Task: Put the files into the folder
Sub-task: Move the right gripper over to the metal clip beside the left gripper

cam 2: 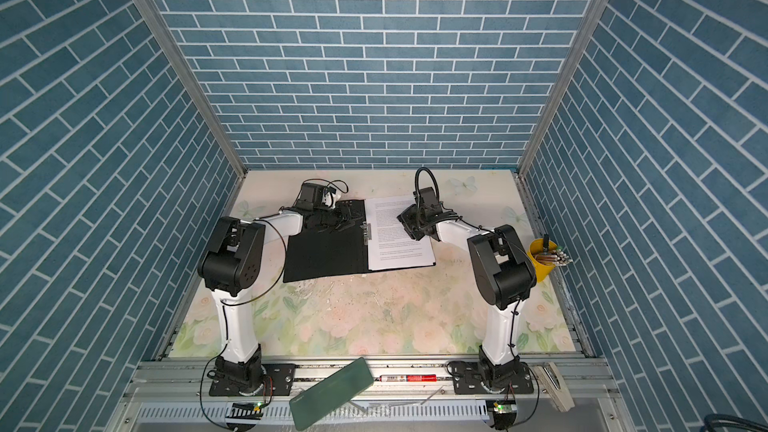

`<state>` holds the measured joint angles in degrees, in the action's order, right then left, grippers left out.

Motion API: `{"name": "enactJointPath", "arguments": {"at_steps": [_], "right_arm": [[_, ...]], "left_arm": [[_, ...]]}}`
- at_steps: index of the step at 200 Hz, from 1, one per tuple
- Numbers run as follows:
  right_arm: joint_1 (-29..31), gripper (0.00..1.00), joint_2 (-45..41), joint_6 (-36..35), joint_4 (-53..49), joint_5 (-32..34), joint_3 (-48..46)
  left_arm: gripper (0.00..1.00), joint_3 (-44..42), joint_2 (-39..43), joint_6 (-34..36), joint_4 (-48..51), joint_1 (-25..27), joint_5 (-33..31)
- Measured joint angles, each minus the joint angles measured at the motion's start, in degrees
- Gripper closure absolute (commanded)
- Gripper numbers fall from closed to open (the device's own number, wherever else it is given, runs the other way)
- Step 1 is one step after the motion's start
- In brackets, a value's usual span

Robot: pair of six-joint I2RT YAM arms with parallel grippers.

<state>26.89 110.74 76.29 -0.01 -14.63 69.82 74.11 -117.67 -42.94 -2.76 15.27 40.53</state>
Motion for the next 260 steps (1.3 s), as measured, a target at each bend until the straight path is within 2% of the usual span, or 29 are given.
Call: {"name": "enactJointPath", "arguments": {"at_steps": [37, 89, 192, 260], "right_arm": [[0.87, 0.52, 1.27, 1.53, 0.59, -1.55, 1.2], [0.87, 0.52, 1.27, 1.95, 1.33, -1.75, 1.27], [1.31, 0.55, 1.25, 3.85, 1.75, -4.48, 1.27], [3.08, 0.63, 2.29, 6.54, 1.77, -7.28, 4.26]], "left_arm": [[0.71, 1.01, -0.68, 0.33, 2.01, 0.0, -0.37], [0.78, 1.73, -2.97, 0.22, 3.19, 0.02, -0.39], [0.82, 4.59, -5.57, -1.07, 4.04, 1.03, -1.07], [0.83, 5.68, -7.5, -1.38, 4.26, 1.79, -1.95]]}}
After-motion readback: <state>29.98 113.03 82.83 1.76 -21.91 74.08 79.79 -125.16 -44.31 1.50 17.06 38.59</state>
